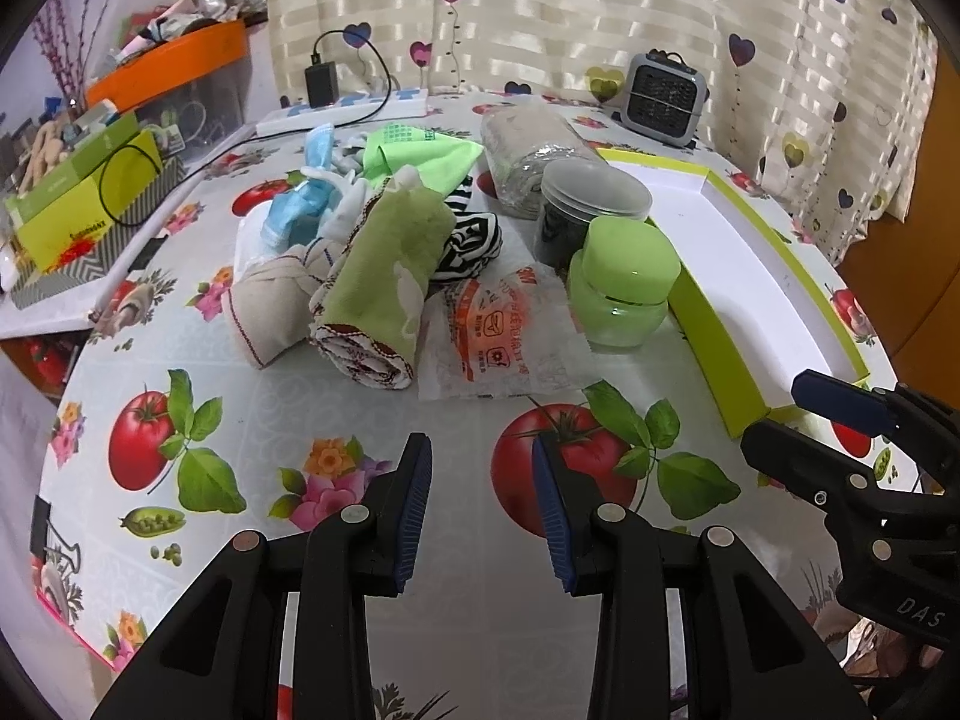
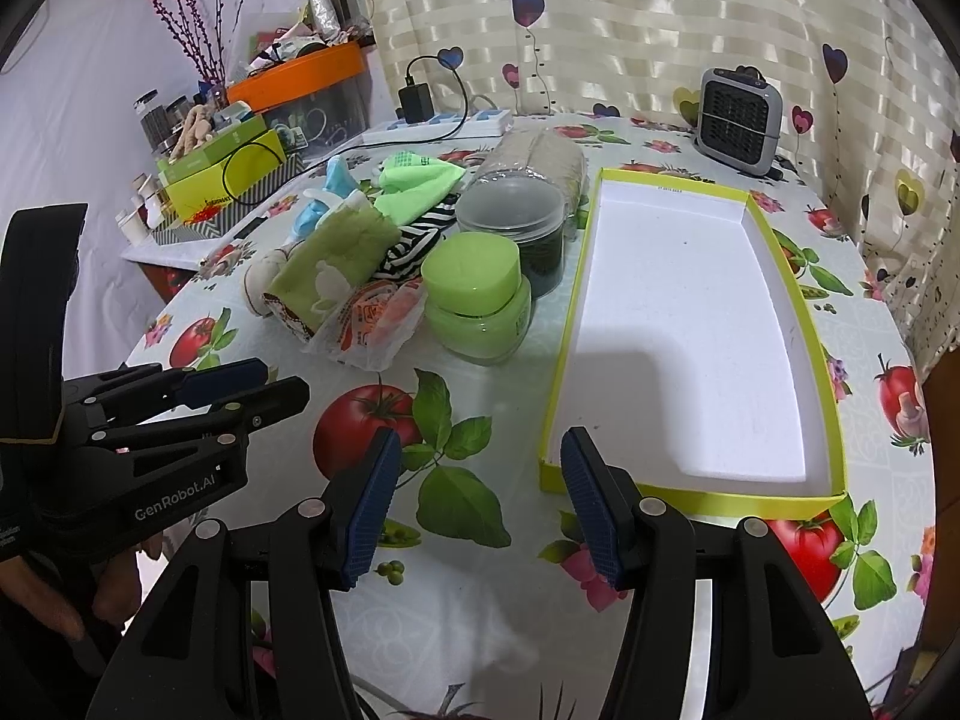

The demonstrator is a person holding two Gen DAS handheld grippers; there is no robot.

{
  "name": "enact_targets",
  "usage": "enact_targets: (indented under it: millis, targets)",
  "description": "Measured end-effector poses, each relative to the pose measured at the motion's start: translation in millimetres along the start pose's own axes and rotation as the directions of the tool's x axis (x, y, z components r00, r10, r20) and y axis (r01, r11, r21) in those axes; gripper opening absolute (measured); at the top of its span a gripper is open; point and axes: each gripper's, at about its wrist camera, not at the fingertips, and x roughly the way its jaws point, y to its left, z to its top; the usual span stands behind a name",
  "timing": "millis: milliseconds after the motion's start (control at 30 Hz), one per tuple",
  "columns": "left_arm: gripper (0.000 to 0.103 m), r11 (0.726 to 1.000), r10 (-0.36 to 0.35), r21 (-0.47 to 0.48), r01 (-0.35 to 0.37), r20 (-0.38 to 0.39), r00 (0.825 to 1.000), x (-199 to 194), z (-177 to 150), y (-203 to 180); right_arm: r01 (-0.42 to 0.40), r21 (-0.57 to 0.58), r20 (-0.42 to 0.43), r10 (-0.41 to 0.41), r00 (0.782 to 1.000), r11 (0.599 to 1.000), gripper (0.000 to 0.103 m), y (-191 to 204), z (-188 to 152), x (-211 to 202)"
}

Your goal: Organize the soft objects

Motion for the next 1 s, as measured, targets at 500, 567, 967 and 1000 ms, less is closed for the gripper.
enact_targets:
  millis: [500,567,967,1000]
  targets:
    - [0.033,1.0,0.004,-0.008,-0.004,-0.003,1.0,2.0,0.5,3.3,0.003,-0.001,0.0,-0.003,1.0,1.0,0.056,0.4,0.2,0.8]
    - [0.033,1.0,0.004,-0.01,-0.004,-0.006,1.0,2.3,0.8,3.9,0.003,-0.002,0.001,-0.003,1.0,1.0,0.056,0.5,0.3,0.8]
    - [0.033,1.0,-0.006,-0.012,0.006,-0.003,1.0,3.0,0.5,6.0,0.002,0.004,0.001,-0.002,1.0,1.0,0.056,1.4,0.6,-1.6]
    - [0.033,1.0,-0.014,-0.011,0.014,0.0,1.0,2.9,0.1,6.3,0.002,0.003,0.0,-0.002,1.0,1.0,0.056,1.5,0.6,-1.7]
